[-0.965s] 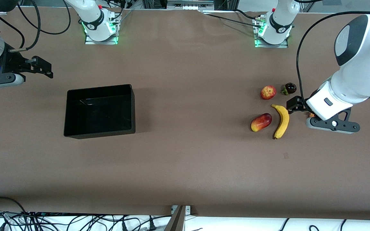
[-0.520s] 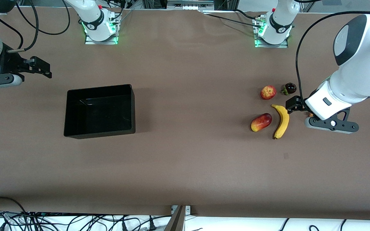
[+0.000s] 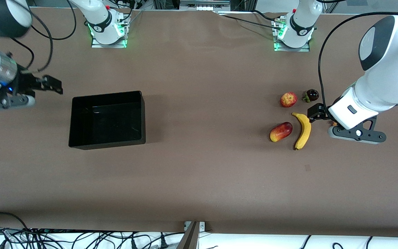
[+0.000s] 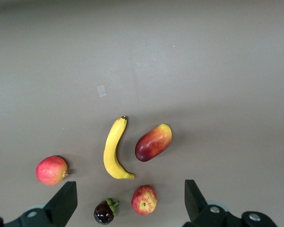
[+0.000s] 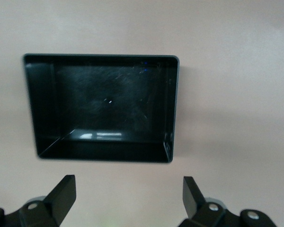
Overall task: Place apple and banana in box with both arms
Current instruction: 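Reach the right gripper to the edge of the black box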
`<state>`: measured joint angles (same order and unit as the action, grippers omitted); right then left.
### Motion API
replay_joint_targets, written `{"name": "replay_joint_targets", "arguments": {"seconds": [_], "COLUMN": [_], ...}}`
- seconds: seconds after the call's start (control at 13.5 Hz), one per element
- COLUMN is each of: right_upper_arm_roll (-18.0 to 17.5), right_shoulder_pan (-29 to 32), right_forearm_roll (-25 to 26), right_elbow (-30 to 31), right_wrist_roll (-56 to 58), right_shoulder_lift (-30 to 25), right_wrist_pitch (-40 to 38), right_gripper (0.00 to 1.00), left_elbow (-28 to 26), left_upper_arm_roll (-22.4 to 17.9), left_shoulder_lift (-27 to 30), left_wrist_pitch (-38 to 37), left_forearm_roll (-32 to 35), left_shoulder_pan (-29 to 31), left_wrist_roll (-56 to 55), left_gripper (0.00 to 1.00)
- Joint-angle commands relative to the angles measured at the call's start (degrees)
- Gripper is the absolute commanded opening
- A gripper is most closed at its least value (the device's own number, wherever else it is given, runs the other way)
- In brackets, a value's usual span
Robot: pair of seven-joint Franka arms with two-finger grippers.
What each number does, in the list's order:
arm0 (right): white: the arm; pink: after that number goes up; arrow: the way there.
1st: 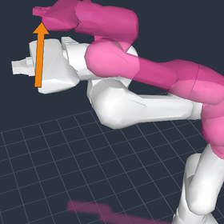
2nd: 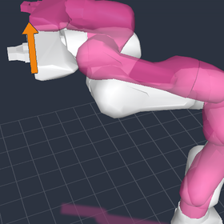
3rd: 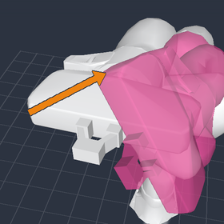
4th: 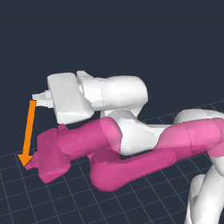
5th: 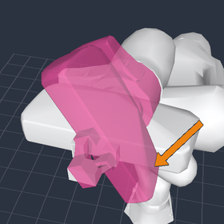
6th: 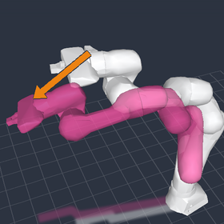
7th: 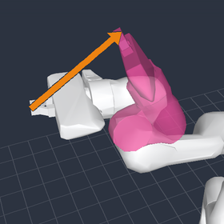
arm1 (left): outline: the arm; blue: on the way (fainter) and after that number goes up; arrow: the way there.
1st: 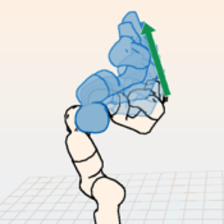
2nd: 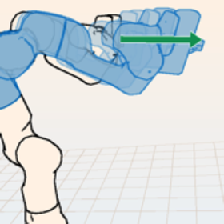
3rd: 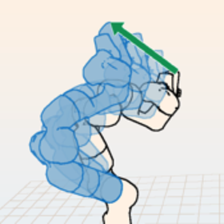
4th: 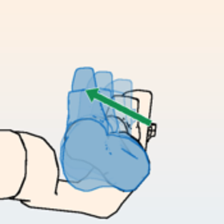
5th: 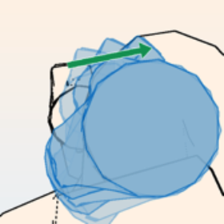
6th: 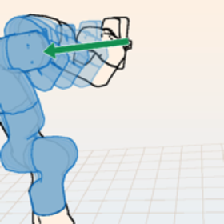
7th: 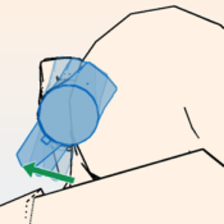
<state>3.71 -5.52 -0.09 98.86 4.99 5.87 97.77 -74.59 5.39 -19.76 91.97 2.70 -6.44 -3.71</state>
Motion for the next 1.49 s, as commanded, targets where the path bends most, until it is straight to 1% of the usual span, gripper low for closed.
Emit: {"name": "replay_joint_targets", "arguments": {"seconds": [0.0, 0.07, 0.15, 0.22, 0.37, 0.45, 0.59, 0.67, 0.74, 0.82, 0.89, 0.97, 1.26, 1.41], "right_upper_arm_roll": [1.0, 1.0, 1.0, 1.0, 1.0, 1.0, 0.9, 0.9, 0.9, 0.9, 0.9, 0.9, 0.8, 0.3], "right_shoulder_pan": [1.1, 2.0, 2.6, 3.4, 4.3, 4.8, 5.2, 5.2, 5.3, 5.6, 5.6, 5.6, 5.7, 5.6], "right_forearm_roll": [0.7, 0.7, 0.7, 0.7, 0.7, 0.6, 0.4, 0.4, 0.4, 0.4, 0.3, 0.3, -0.3, -1.0], "right_elbow": [3.0, 4.2, 6.2, 9.0, 15.8, 18.5, 21.7, 23.1, 23.7, 24.0, 24.0, 24.0, 23.2, 21.8], "right_wrist_roll": [2.1, 2.7, 2.8, 2.8, 4.0, 4.2, 4.4, 4.4, 4.4, 4.4, 4.3, 4.2, 4.1, 4.2], "right_shoulder_lift": [5.4, 7.4, 8.6, 9.2, 10.0, 10.7, 11.5, 11.7, 11.7, 11.7, 11.7, 11.7, 11.4, 11.3], "right_wrist_pitch": [8.4, 12.0, 15.7, 20.0, 30.4, 34.5, 38.2, 39.1, 39.1, 38.8, 38.6, 38.5, 36.3, 34.4], "right_gripper": [1.00, 1.00, 1.00, 1.00, 1.00, 1.00, 1.00, 0.96, 0.80, 0.43, 0.09, 0.00, 0.00, 0.00], "left_elbow": [0.5, -1.2, -3.3, -6.5, -20.2, -24.9, -24.1, -23.8, -23.9, -23.8, -23.8, -23.8, -23.1, -23.1], "left_upper_arm_roll": [-0.6, -0.6, -0.7, -0.7, -0.4, -0.4, -0.2, -0.1, -0.2, -0.2, -0.2, -0.1, -0.1, -0.1], "left_shoulder_lift": [2.6, 4.1, 5.3, 7.3, 15.1, 18.0, 18.0, 18.0, 18.0, 18.0, 18.0, 18.0, 17.6, 17.6], "left_wrist_pitch": [-2.4, -3.8, -3.2, 0.0, 10.2, 13.8, 13.1, 13.0, 13.0, 12.9, 12.9, 12.9, 12.9, 12.9], "left_forearm_roll": [-0.2, 0.0, 0.0, 0.1, -0.1, -0.1, -0.1, -0.1, -0.1, -0.1, -0.1, -0.2, -0.8, -0.9], "left_shoulder_pan": [0.4, 0.4, 0.6, 1.3, 2.7, 3.2, 3.2, 3.1, 3.1, 3.1, 3.1, 3.1, 3.1, 3.1], "left_wrist_roll": [0.2, 0.1, 0.1, 0.3, 0.7, 0.6, 0.0, -0.2, -0.2, -0.2, -0.2, -0.3, -0.2, -0.2], "left_gripper": [1.00, 1.00, 1.00, 1.00, 1.00, 1.00, 1.00, 1.00, 1.00, 1.00, 1.00, 1.00, 1.00, 1.00]}}
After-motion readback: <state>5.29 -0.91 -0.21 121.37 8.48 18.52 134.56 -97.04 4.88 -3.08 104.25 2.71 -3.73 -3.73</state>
